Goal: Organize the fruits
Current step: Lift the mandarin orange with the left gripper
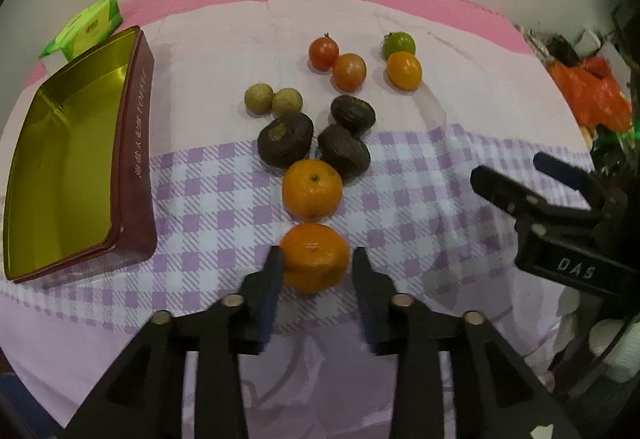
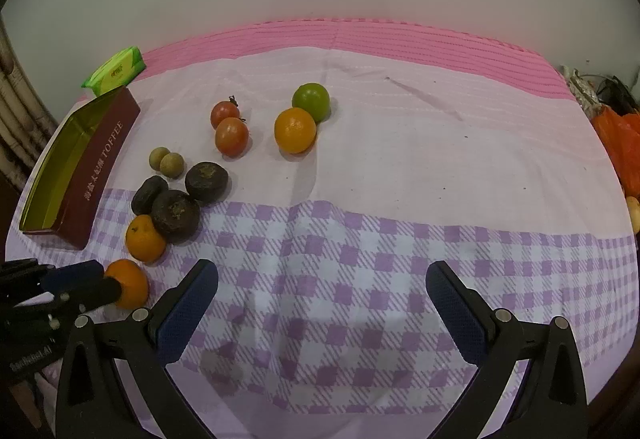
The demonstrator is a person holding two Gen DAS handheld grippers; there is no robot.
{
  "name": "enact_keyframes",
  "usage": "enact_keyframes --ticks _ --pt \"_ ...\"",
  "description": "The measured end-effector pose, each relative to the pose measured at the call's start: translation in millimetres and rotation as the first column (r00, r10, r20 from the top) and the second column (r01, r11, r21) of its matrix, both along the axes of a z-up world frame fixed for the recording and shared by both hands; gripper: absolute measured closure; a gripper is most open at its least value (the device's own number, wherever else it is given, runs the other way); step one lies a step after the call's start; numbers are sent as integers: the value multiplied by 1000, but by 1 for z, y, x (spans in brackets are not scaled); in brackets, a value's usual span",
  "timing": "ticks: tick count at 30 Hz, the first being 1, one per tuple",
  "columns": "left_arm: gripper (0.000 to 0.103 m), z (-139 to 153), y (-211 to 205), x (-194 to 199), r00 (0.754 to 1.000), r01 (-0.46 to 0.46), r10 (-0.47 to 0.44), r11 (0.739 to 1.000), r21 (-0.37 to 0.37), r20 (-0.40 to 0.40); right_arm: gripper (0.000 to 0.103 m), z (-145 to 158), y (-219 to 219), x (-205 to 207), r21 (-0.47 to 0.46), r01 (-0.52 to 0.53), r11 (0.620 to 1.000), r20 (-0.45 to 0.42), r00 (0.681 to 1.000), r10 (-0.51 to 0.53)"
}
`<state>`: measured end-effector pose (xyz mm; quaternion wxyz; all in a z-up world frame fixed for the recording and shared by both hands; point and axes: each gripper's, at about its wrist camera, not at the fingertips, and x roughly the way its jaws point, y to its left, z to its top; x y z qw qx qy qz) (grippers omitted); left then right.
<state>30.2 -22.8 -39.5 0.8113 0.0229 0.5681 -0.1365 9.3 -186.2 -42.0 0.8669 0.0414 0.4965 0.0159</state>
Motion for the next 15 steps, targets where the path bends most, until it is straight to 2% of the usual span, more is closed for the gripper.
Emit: enact_keyframes --ticks 2,10,15 --pt "54 -4 -4 -1 1000 6 -6 1000 16 -10 0 0 0 0 -1 -1 1000 -1 1000 1" --pt "54 -9 -4 2 1000 7 -7 999 37 -4 0 1 -1 -1 1 -4 1000 0 1000 4" --pt "57 -20 0 4 999 3 -1 1000 23 -47 0 1 -1 -1 1 -8 1000 -1 1000 8"
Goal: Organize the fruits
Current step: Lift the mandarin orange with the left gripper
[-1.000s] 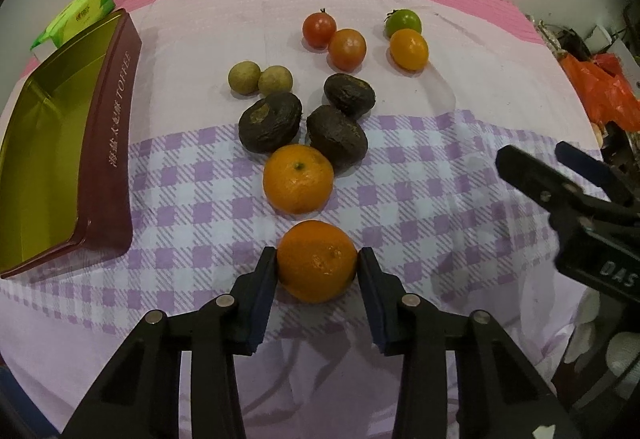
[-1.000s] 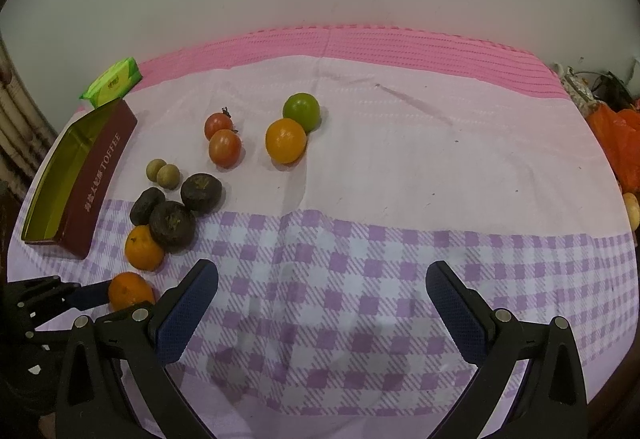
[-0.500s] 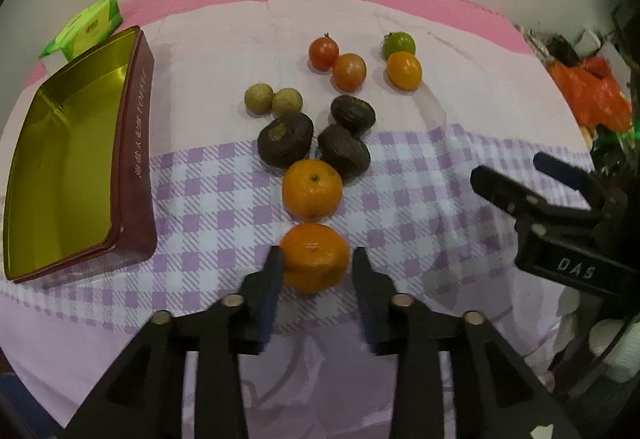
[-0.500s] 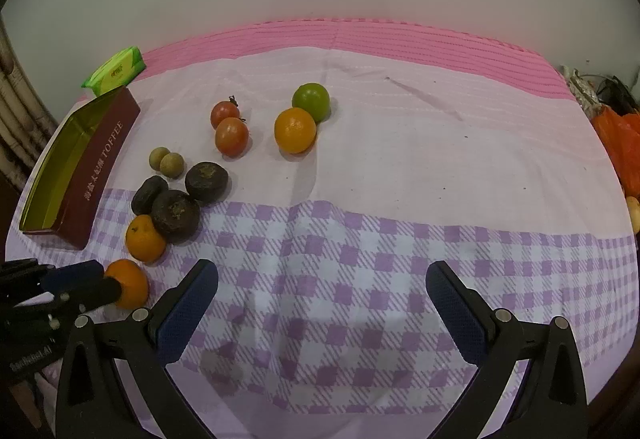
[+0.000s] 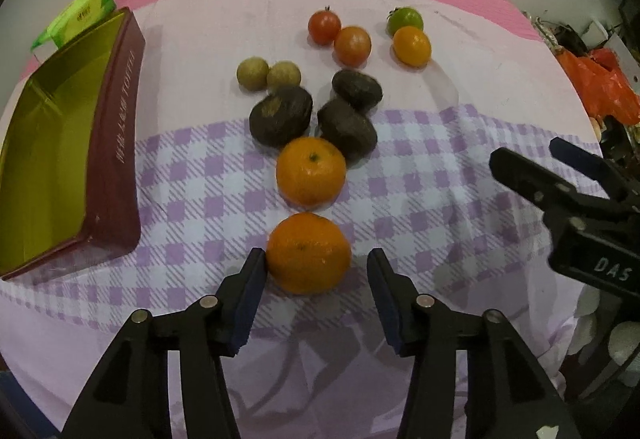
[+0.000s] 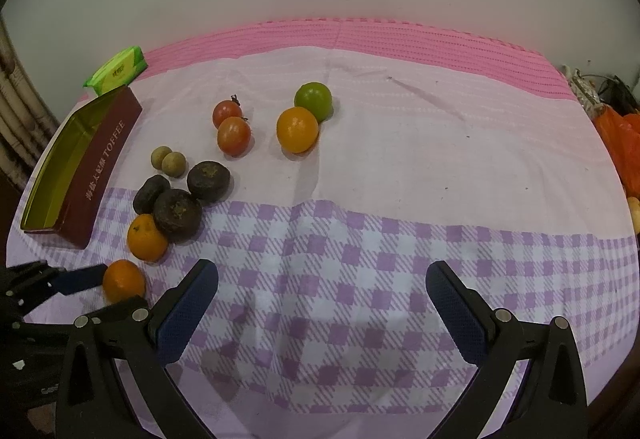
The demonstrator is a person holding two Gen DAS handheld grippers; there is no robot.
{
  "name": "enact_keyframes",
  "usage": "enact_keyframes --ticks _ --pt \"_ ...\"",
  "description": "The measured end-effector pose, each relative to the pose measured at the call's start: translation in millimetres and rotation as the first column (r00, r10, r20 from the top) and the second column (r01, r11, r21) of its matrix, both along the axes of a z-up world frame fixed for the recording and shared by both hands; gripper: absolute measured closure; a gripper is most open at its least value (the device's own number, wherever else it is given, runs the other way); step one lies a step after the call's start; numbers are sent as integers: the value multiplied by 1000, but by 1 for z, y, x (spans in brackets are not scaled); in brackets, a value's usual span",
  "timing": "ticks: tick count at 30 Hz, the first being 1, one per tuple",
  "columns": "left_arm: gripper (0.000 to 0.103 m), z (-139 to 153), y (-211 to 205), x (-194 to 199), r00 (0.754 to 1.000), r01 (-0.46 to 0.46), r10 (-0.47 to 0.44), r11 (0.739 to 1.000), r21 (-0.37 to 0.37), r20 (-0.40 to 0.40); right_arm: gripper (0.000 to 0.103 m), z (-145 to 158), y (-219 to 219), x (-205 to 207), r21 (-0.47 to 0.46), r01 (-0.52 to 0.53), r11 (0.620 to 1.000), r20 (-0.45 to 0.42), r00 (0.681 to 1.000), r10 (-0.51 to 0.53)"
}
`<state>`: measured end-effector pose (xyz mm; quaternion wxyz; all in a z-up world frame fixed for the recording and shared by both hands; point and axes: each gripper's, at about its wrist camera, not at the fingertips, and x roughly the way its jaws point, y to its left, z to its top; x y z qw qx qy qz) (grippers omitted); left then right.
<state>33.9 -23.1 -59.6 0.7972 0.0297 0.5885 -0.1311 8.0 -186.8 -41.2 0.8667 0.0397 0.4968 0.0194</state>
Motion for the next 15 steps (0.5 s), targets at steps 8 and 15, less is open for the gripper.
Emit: enact_keyframes --ticks 8,15 --pt "65 1 1 0 1000 7 -7 1000 -4 8 0 0 1 0 -1 0 1000 -2 1000 0" --pt "66 13 5 -2 1000 13 -13 1000 -24 26 0 -2 1 1 -3 0 1000 -7 1000 0"
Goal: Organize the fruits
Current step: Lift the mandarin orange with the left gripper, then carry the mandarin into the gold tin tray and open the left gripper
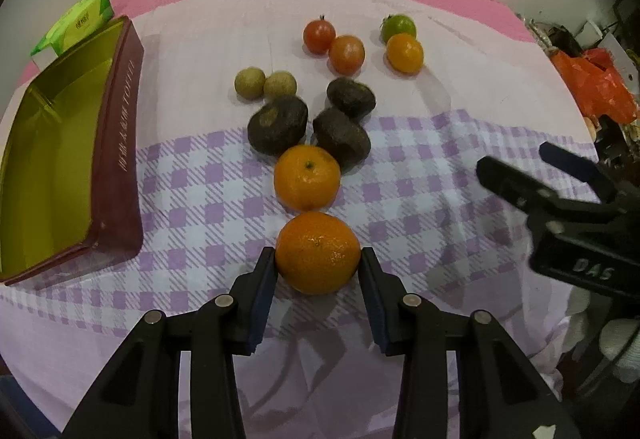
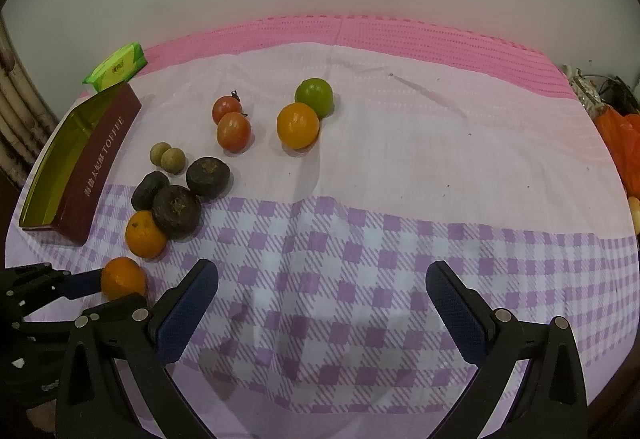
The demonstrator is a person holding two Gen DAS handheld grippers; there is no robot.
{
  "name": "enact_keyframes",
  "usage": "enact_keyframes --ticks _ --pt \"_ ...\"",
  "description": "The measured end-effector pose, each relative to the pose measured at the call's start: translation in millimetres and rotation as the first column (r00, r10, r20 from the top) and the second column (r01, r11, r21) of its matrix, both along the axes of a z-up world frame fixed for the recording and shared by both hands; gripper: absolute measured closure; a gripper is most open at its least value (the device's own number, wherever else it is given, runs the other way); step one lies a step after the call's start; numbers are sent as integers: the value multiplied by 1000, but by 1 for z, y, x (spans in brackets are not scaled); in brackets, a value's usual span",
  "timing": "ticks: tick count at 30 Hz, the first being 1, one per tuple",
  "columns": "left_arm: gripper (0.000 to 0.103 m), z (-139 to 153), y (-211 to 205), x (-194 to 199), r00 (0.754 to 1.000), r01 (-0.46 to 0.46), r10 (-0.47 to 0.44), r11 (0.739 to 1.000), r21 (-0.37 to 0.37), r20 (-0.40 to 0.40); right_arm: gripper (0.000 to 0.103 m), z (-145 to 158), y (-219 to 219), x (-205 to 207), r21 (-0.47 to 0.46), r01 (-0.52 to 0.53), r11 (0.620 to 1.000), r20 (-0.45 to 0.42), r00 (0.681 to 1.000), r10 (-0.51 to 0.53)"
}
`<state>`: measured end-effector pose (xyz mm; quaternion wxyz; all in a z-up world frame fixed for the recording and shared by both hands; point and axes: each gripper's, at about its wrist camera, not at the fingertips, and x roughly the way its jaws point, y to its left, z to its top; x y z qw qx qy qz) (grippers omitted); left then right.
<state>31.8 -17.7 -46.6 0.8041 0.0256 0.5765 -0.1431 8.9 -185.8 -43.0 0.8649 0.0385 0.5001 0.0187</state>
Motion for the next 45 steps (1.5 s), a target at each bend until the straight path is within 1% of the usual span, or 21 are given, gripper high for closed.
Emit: enact_keyframes --ticks 4,8,12,17,20,23,29,32,38,45 --pt "66 17 9 1 1000 -11 12 1000 -19 28 0 -1 0 1 0 0 1000 -3 1000 0" --pt "66 34 27 6 997 -41 43 999 -27 65 0 -3 0 1 -3 -2 1000 -8 1000 2" --pt "66 46 53 16 991 -93 93 996 -2 101 0 -5 2 1 -6 -5 1000 -12 1000 5" --pt "66 51 90 28 978 -174 170 985 20 122 0 -6 5 1 -14 -12 1000 -15 1000 12" --pt "66 50 112 36 969 -215 208 976 42 134 0 -7 5 1 -12 -10 1000 -17 1000 10" --pt "66 45 134 43 960 -256 248 966 46 126 0 -7 6 1 -11 -9 1000 -17 1000 9" --pt "66 31 165 51 955 -285 272 953 107 116 0 -7 13 2 -16 -22 1000 -22 1000 22" --pt "65 23 178 53 952 -299 290 948 107 95 0 -8 19 3 -10 -36 999 -31 999 36" --pt "65 10 196 53 940 -339 334 936 94 65 0 -10 27 3 33 -40 999 -32 999 41" --pt "65 3 207 49 931 -366 364 927 83 40 0 -9 46 -1 21 -73 997 -33 997 74"
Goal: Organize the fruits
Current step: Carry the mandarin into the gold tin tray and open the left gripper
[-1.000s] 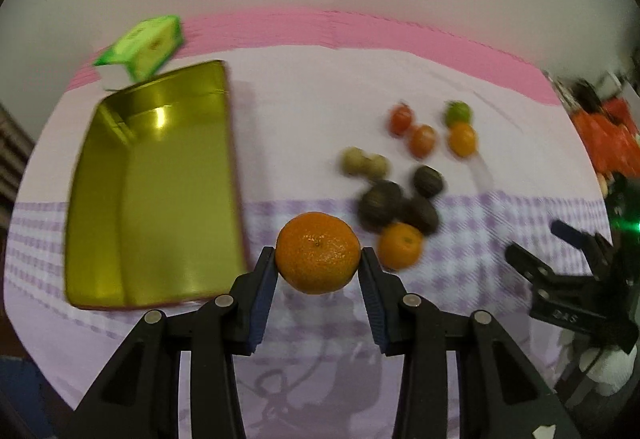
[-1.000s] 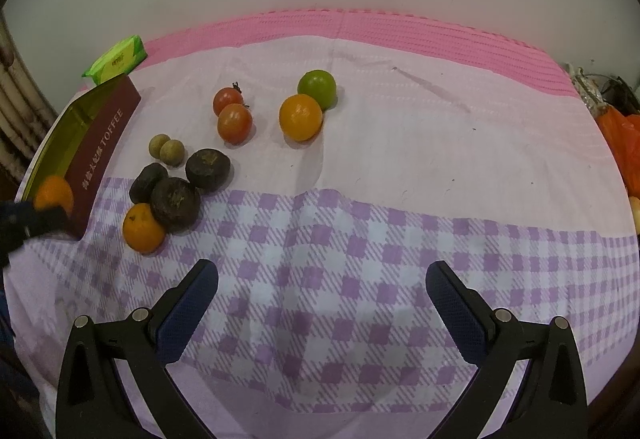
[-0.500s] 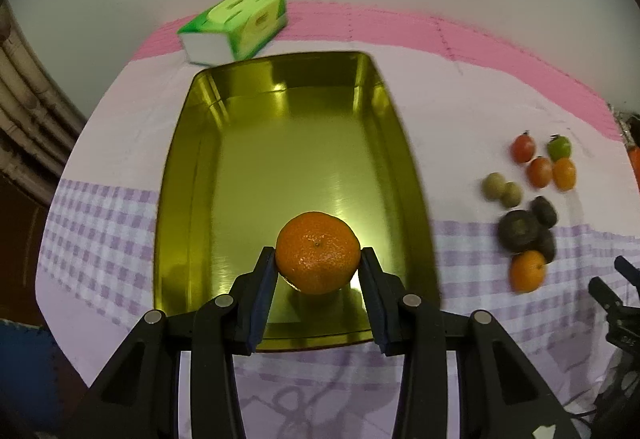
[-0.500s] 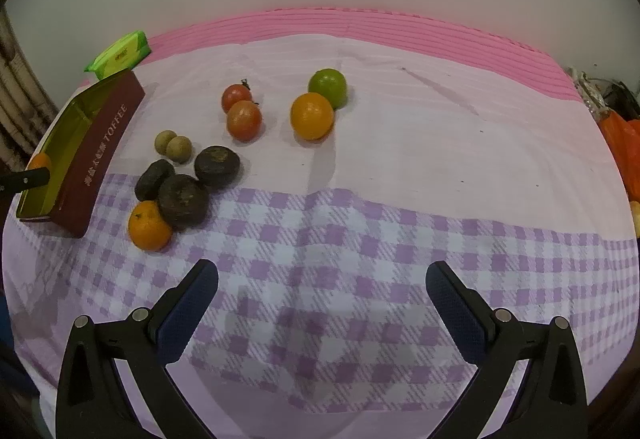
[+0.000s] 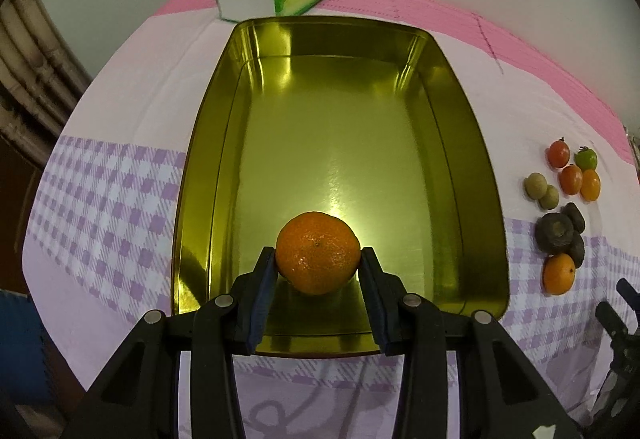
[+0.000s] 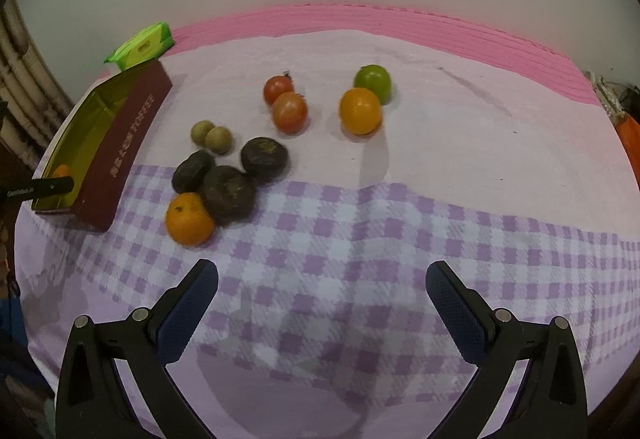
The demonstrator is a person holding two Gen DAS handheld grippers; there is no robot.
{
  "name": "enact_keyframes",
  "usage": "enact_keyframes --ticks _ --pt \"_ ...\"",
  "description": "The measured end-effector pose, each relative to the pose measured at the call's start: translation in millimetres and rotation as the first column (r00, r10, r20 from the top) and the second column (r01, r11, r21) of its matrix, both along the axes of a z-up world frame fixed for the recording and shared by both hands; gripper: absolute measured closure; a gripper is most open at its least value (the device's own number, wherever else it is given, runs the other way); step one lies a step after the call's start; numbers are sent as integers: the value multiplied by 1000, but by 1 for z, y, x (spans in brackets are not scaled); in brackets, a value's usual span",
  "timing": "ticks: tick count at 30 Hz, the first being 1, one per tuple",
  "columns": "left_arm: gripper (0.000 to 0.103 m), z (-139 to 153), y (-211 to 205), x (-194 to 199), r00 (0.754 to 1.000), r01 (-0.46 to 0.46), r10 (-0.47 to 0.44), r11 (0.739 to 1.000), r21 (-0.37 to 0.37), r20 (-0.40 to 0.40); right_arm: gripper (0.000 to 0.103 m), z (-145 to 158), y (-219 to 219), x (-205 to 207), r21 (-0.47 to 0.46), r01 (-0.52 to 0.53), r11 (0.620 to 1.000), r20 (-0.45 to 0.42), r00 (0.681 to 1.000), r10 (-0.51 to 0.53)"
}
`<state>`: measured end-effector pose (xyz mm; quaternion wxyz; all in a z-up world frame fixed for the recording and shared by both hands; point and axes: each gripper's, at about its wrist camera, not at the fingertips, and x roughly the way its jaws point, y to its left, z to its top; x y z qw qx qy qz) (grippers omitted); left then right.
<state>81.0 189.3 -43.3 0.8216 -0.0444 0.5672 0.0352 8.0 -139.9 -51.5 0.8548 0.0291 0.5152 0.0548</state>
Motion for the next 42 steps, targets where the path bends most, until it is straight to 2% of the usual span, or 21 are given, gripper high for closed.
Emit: enact_keyframes --ticks 14,25,31,33,35,38,42 --pt "65 -15 13 -1 997 -41 43 999 22 -57 0 -3 53 0 6 -136 991 -20 990 136" --pt "64 -16 19 -2 997 -47 48 999 24 -58 1 -4 87 9 18 -193 981 -29 981 194" --pt "64 -6 20 -5 998 -58 57 998 -26 -27 1 -7 95 10 11 -206 978 -33 978 207" --pt "60 3 20 -8 998 -57 58 997 -45 11 1 -7 97 10 8 -208 978 -35 977 209" --pt "48 13 19 -12 997 -59 62 997 -56 53 1 -8 97 11 5 -208 978 -35 977 208" --pt "37 32 23 -22 990 -65 72 996 -66 123 1 -8 97 12 7 -207 978 -30 978 207" --pt "28 51 41 -38 972 -135 145 989 -66 185 2 -8 97 13 23 -205 978 -21 978 206"
